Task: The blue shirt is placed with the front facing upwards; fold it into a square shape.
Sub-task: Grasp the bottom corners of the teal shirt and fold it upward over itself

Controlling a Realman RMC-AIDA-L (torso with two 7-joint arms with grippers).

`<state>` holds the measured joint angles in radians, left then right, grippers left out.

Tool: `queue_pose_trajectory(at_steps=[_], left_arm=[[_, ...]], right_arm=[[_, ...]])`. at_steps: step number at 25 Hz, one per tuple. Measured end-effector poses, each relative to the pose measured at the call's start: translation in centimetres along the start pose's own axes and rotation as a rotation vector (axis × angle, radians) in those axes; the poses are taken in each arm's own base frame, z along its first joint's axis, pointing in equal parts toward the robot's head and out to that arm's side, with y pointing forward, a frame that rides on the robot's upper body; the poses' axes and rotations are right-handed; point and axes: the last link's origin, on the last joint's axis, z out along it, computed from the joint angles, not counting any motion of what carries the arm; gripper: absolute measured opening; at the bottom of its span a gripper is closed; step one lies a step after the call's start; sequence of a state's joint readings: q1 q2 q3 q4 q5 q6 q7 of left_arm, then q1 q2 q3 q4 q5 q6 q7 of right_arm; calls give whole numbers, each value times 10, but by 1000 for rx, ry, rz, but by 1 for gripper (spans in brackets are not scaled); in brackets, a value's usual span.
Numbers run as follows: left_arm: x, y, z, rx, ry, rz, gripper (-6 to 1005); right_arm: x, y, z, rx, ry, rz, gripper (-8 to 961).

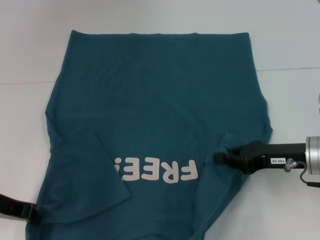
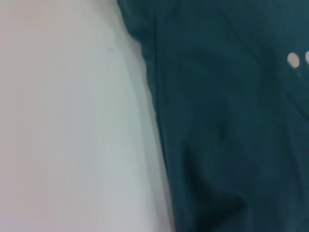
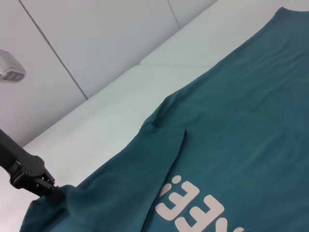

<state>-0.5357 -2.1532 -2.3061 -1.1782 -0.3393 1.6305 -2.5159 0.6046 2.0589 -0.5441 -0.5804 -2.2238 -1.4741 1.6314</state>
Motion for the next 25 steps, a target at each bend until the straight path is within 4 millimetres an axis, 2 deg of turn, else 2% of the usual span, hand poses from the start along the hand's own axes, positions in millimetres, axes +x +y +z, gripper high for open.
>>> queue_pose_trajectory(at_steps=[7, 15, 25], left_arm=[[6, -2, 0, -15, 42, -5, 35], [13, -15, -11, -82, 137, -61, 36], [25, -26, -13, -127, 265, -115, 35]], right_arm=[[-7, -4, -4, 15, -34, -1, 37], [-12, -9, -8, 47, -93, 8, 37], [-22, -21, -12, 128, -180, 34, 37]])
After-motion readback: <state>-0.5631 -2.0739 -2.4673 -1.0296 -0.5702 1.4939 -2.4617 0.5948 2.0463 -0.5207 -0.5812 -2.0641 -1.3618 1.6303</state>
